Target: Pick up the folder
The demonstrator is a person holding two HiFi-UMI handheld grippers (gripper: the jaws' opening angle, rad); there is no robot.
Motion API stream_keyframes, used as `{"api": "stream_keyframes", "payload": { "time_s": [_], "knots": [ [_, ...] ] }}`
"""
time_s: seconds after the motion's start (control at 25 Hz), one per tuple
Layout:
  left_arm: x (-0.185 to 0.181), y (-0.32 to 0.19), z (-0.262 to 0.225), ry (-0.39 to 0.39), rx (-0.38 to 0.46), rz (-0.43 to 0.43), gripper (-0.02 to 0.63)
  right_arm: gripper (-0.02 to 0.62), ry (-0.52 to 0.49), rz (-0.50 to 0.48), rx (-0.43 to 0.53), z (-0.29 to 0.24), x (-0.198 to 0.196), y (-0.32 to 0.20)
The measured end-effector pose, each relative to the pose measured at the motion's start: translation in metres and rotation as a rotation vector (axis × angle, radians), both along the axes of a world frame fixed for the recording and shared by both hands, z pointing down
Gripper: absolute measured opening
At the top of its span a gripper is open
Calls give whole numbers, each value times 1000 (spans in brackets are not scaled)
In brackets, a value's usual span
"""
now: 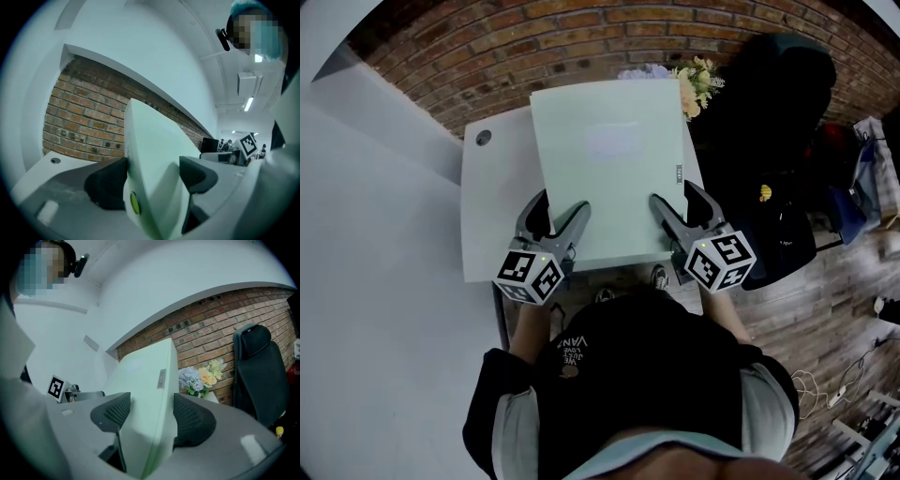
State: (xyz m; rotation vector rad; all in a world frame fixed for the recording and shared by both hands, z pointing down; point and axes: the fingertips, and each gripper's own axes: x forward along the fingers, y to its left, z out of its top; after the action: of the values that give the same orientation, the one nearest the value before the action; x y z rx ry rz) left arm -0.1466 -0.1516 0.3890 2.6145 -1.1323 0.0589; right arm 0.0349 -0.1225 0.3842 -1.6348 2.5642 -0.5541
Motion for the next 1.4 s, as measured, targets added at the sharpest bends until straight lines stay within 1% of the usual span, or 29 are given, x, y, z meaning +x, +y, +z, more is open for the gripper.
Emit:
{"api": "stream_keyframes", "payload": {
  "time_s": [0.24,0.6,0.84,1.4],
  "knots": [
    [-6,4,0,0,11,-42,359,276,6,-39,2,0,-5,-3],
    [-11,9,4,-3,-7,-84,359,275,8,-78,-14,5,-10,-6],
    [-11,8,7,-1,-15,-90,359,274,6,-82,-20,7,-9,-6],
    [-7,3,3,1,-5,-76,359,272,18,-77,-14,3,-6,-9]
  ]
}}
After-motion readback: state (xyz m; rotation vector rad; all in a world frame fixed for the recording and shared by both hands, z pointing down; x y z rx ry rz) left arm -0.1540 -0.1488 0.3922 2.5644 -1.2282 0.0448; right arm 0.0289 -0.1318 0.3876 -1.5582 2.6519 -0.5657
